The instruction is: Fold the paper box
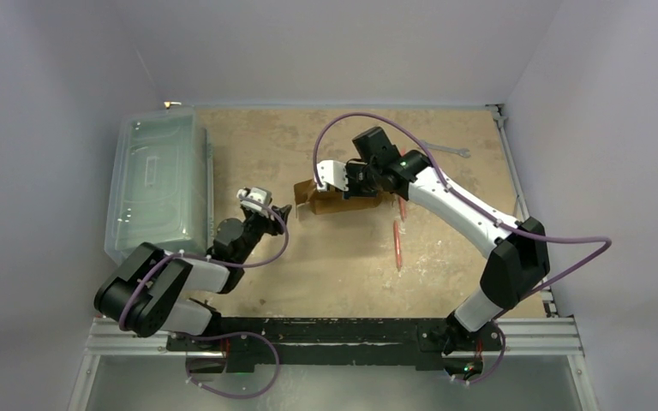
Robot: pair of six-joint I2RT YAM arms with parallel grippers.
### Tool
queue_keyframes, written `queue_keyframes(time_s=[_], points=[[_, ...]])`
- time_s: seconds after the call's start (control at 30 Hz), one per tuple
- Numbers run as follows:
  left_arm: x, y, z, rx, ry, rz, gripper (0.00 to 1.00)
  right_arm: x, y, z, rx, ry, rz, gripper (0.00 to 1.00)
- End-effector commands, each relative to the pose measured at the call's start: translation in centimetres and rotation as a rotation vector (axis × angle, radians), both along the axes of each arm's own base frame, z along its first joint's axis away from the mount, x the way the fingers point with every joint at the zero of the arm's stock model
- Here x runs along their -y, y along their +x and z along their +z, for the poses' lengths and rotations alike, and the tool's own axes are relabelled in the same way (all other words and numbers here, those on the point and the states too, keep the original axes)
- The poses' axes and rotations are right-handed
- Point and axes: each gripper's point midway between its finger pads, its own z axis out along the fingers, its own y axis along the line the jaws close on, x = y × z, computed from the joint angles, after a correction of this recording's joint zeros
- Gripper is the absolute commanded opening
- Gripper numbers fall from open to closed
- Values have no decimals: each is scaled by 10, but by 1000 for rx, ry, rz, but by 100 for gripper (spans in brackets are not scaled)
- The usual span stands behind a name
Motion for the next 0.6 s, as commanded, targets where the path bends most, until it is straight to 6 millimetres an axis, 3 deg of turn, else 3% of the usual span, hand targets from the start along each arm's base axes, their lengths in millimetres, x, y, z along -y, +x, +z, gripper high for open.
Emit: queue_keyframes(time_s=[0.0,0.2,0.4,0.57], points=[[-11,1,19,78,-38,45,54,-4,2,16,15,29,26,0],[-18,10,6,1,-10,109,54,-4,1,15,4,25,36,0],[0,28,-3,-40,-6,66,54,-5,2,15,-1,27,41,0],[12,32,-8,-2,-19,-12,54,-5,0,17,0,26,48,0]])
